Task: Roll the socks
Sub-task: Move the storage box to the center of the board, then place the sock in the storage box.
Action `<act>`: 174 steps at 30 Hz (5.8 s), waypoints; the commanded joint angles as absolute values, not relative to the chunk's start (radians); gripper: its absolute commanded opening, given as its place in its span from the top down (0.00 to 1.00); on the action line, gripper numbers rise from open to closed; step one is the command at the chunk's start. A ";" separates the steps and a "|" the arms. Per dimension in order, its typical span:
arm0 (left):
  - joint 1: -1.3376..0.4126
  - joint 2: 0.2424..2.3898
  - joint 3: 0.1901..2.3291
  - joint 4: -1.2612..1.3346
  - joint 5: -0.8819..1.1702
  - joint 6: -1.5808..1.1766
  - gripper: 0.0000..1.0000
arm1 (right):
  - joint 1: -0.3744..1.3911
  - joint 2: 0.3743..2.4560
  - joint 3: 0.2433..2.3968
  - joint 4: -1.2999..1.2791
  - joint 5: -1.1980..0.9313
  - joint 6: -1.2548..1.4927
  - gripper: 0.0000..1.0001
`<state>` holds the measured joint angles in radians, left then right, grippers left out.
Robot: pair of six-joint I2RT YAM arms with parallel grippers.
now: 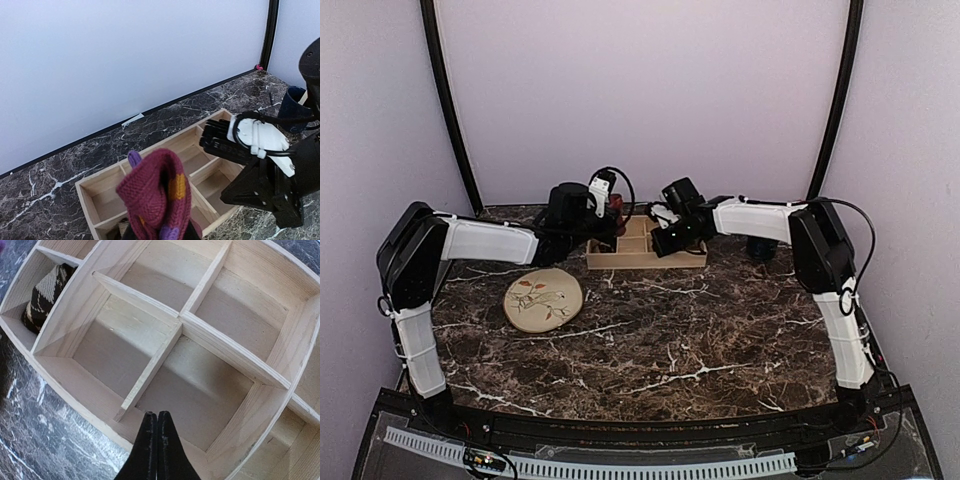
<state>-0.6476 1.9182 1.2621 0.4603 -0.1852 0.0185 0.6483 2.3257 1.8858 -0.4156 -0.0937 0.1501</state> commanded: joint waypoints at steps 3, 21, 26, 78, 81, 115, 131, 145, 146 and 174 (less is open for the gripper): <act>-0.622 1.841 1.229 0.453 -0.198 0.035 1.00 | 0.717 2.268 1.718 -0.592 -0.125 0.117 1.00; -0.580 1.874 1.191 0.455 0.137 0.067 1.00 | 0.807 2.001 1.360 -0.419 -0.045 0.224 1.00; -0.579 1.890 1.205 0.387 0.274 0.059 1.00 | 0.809 1.929 1.322 -0.392 -0.019 0.235 1.00; -0.486 2.067 1.440 0.060 0.545 -0.474 1.00 | 0.825 1.771 1.212 -0.344 -0.012 0.250 1.00; -0.486 2.076 1.463 0.021 0.537 -0.503 1.00 | 0.825 1.767 1.207 -0.343 -0.016 0.250 1.00; -0.609 2.276 1.868 -0.613 0.162 -0.304 1.00 | 0.859 1.735 1.196 -0.362 0.044 0.235 1.00; -0.680 2.402 2.028 -0.837 0.054 -0.306 1.00 | 0.861 1.658 1.116 -0.334 0.069 0.212 1.00; -0.714 2.566 2.235 -1.079 -0.015 -0.317 1.00 | 0.862 1.600 1.027 -0.309 0.096 0.191 1.00; -0.716 2.575 2.248 -1.094 -0.020 -0.316 1.00 | 0.862 1.601 1.023 -0.306 0.097 0.190 1.00; -0.738 2.428 2.256 -1.017 0.055 -0.355 0.64 | 0.867 1.572 1.029 -0.317 0.114 0.207 0.99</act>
